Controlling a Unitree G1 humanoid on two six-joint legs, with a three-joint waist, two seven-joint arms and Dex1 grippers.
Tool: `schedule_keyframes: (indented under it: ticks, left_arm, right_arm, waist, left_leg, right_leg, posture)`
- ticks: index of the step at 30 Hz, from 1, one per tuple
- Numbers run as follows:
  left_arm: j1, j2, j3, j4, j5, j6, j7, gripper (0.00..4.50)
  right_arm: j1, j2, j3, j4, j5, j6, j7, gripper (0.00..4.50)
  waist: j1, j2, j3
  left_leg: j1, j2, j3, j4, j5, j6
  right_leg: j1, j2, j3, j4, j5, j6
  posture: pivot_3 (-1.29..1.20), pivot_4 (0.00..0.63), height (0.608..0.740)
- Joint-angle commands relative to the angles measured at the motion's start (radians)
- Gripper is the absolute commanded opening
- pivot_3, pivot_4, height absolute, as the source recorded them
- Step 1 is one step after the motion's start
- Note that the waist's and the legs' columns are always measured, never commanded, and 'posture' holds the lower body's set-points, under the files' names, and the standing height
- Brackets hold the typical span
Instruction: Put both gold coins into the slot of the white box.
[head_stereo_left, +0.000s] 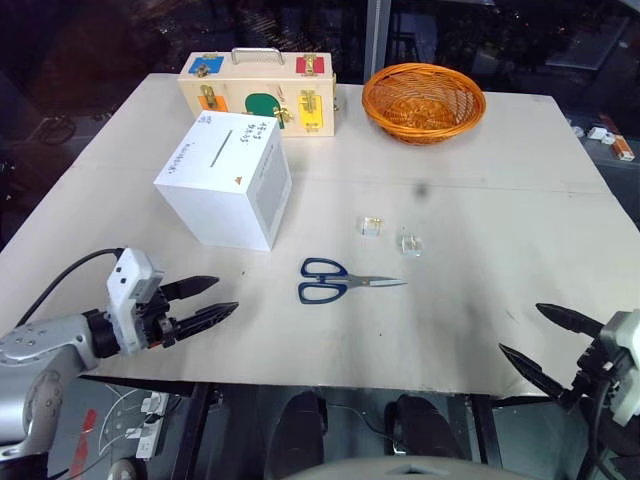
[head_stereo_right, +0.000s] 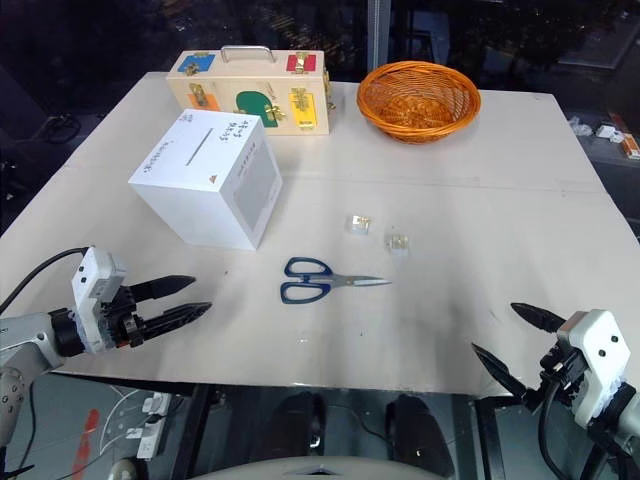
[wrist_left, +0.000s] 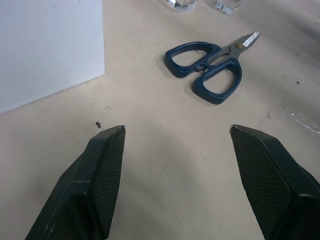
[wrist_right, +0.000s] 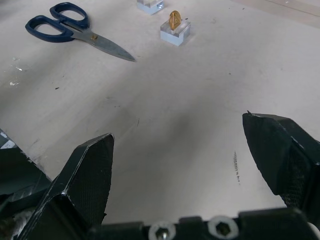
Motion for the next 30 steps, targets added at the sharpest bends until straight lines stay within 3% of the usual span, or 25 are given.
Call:
schedule_keyframes:
  ticks: [1,4,8,13,16,18,26,29,30]
  left_arm:
    - [-0.072,0.014,-0.049,-0.030,-0.029,-0.008,-0.017,3.65]
    - [-0.186,0.002,-0.164,-0.078,-0.047,0.010,-0.026,4.42]
    - [-0.208,-0.007,-0.191,-0.094,-0.072,0.020,-0.019,4.42]
    - [-0.168,0.004,-0.178,-0.104,-0.085,0.000,-0.042,4.42]
    - [-0.091,0.019,-0.147,-0.153,-0.066,-0.035,-0.055,4.42]
    - [-0.053,0.028,-0.124,-0.175,-0.074,-0.036,-0.060,4.42]
    - [0.026,0.031,-0.047,-0.227,-0.077,-0.044,-0.024,4.42]
    - [0.043,0.049,0.000,-0.258,-0.128,0.004,-0.018,4.50]
    - [0.048,0.052,0.009,-0.267,-0.139,0.012,-0.017,4.50]
  right_arm:
    - [-0.028,0.001,0.007,-0.030,-0.001,-0.020,-0.002,4.50]
    - [-0.107,-0.020,0.093,-0.096,-0.029,0.013,-0.042,4.50]
    - [-0.226,-0.041,0.201,-0.126,-0.066,0.067,-0.089,4.50]
    - [-0.509,-0.092,0.474,-0.096,-0.123,0.243,-0.124,4.50]
    - [-0.835,0.010,0.724,0.102,-0.185,0.370,-0.130,4.50]
    - [-0.973,0.078,0.801,0.217,-0.197,0.418,-0.124,4.50]
    - [-1.223,0.203,0.959,0.558,-0.254,0.406,-0.020,4.50]
    - [-1.262,0.203,1.014,0.655,-0.291,0.373,0.044,3.64]
    - [-1.263,0.197,1.027,0.670,-0.299,0.366,0.062,3.10]
  waist:
    - [0.001,0.000,0.000]
    - [0.014,0.001,0.001]
    - [0.005,0.002,0.001]
    - [-0.019,0.001,0.002]
    - [-0.023,-0.001,0.003]
    - [-0.031,-0.002,0.006]
    - [-0.009,-0.001,0.007]
    - [-0.012,-0.001,0.007]
    - [-0.012,0.000,0.007]
  left_leg:
    - [0.000,0.000,0.000,0.000,0.000,0.000]
    - [0.000,0.000,-0.001,0.002,0.000,0.000]
    - [0.000,0.000,0.001,0.002,0.000,0.000]
    - [-0.001,0.000,0.001,-0.001,0.000,0.000]
    - [0.000,0.000,0.000,-0.002,0.000,0.000]
    - [0.000,0.001,0.000,-0.002,0.000,0.000]
    - [-0.003,-0.001,0.000,-0.004,0.000,0.000]
    - [-0.003,-0.001,0.000,-0.005,0.000,0.000]
    - [-0.003,-0.001,0.000,-0.005,0.000,0.000]
  right_leg:
    - [0.000,0.000,0.000,0.000,0.000,0.000]
    - [0.000,0.000,-0.001,0.000,0.000,0.000]
    - [0.000,0.001,0.002,0.000,0.001,-0.001]
    - [-0.001,0.003,0.003,0.000,0.004,0.000]
    - [-0.002,0.004,0.002,0.000,0.004,0.000]
    - [-0.002,0.004,0.003,0.000,0.003,-0.002]
    - [-0.003,0.001,0.001,-0.001,0.004,-0.001]
    - [-0.004,0.001,0.000,-0.001,0.004,-0.001]
    - [-0.004,0.001,0.000,-0.001,0.004,-0.001]
  posture:
    - [0.00,0.150,0.726]
    - [0.00,0.150,0.726]
    - [0.00,0.150,0.726]
    - [0.00,0.150,0.726]
    - [0.00,0.150,0.726]
    - [0.00,0.150,0.726]
    - [0.00,0.150,0.726]
    - [0.00,0.150,0.726]
    - [0.00,0.150,0.726]
